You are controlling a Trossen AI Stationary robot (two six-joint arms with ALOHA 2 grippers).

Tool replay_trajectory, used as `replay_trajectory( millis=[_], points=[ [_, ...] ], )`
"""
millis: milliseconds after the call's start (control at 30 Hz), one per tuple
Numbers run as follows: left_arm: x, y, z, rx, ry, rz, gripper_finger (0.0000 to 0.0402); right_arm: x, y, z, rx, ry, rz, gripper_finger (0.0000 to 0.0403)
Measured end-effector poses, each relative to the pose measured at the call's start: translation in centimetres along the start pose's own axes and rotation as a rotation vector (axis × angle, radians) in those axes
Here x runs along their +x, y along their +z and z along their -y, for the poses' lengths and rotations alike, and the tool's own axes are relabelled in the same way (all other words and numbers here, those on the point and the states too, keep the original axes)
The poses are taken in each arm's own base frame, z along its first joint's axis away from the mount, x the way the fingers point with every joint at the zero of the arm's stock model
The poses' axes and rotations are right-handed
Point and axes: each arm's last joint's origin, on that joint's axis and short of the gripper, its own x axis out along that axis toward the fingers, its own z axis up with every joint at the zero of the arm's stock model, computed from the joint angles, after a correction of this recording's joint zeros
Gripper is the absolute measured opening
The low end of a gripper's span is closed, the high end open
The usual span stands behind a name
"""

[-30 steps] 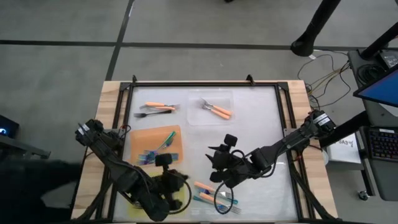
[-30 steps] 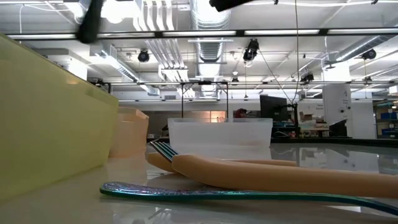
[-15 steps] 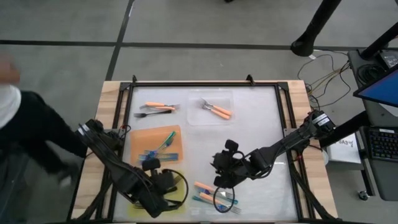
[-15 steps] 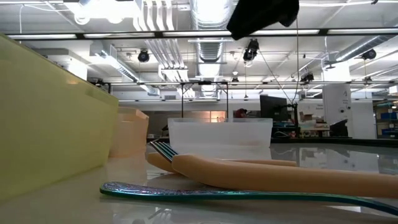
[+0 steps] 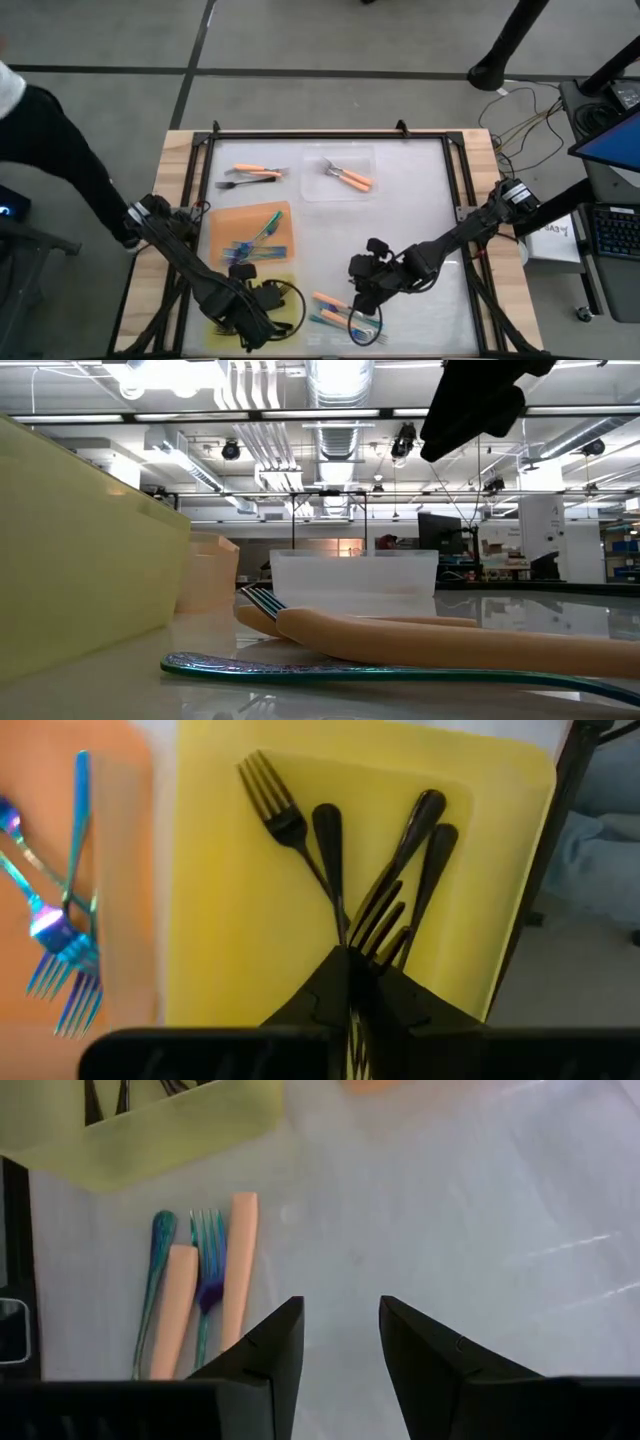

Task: Sort silverware by color (type)
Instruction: Put the black fork into the yellow bin, then put the orange fork into the transparent bin

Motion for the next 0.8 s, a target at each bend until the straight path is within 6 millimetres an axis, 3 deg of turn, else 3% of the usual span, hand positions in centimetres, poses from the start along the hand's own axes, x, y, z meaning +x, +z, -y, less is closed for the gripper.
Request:
replay_trajectory(
  millis=[500,633,800],
  points=[
    [0.9,1.1,1.7,0.074,-0.102,0.106,0.0067,-0.1,-0.7,-0.7,0.084,0.146,-0.144,0.0126],
    [0.6,2.0,2.6,0.048,-0.165,0.24,0.0076,0.8,-1.4,-1.2,0.091,0.131,-0.167,0.0123],
    [-0.1,3.3,3.8,-0.016,-0.255,0.439,0.0077,3.5,-3.0,-2.0,0.07,0.085,-0.231,0.0123]
  ],
)
